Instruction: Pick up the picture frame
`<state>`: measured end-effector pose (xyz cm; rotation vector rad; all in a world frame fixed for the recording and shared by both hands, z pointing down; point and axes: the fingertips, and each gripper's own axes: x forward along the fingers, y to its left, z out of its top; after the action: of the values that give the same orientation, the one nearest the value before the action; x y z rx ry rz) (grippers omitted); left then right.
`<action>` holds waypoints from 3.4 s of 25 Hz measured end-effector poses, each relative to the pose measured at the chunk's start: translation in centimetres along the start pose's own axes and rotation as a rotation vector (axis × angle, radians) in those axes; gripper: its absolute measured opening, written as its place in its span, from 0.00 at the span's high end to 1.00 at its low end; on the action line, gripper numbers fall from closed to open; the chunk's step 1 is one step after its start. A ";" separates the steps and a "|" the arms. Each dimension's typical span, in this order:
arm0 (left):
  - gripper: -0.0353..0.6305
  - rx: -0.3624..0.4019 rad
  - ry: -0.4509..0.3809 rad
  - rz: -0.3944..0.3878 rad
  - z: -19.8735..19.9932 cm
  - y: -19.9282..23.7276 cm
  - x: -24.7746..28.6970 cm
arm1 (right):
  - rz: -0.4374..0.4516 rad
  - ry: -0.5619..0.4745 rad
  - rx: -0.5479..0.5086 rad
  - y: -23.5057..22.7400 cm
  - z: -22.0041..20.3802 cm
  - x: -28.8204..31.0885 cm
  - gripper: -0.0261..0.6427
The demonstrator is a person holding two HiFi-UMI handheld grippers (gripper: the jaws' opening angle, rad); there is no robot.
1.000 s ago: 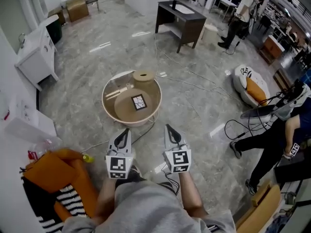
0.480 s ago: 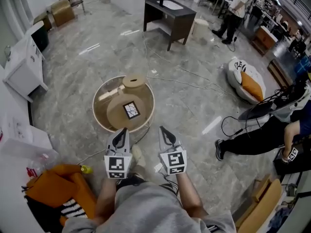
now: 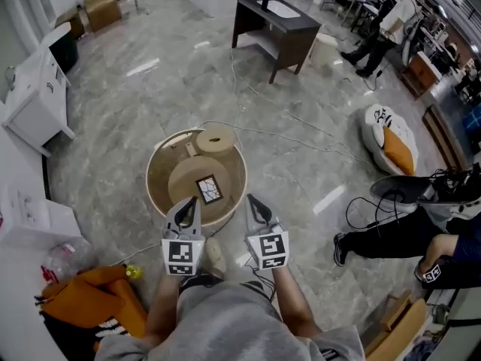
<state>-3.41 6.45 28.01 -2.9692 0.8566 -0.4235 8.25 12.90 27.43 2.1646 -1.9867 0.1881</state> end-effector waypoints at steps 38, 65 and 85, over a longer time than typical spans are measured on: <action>0.92 -0.264 0.302 0.239 -26.6 15.8 22.3 | 0.378 0.382 0.046 0.7 -25.5 35.0 0.96; 0.92 -0.451 0.483 0.263 -49.2 12.7 29.9 | 0.419 0.667 0.093 0.3 -52.0 41.1 0.96; 0.92 -0.457 0.518 0.263 -52.5 13.6 29.2 | 0.383 0.846 0.128 1.7 -56.4 42.4 0.82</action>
<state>-0.67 -17.62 84.59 -3.1008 1.5552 -1.1525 12.55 -15.38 91.96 1.3481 -1.8267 1.0979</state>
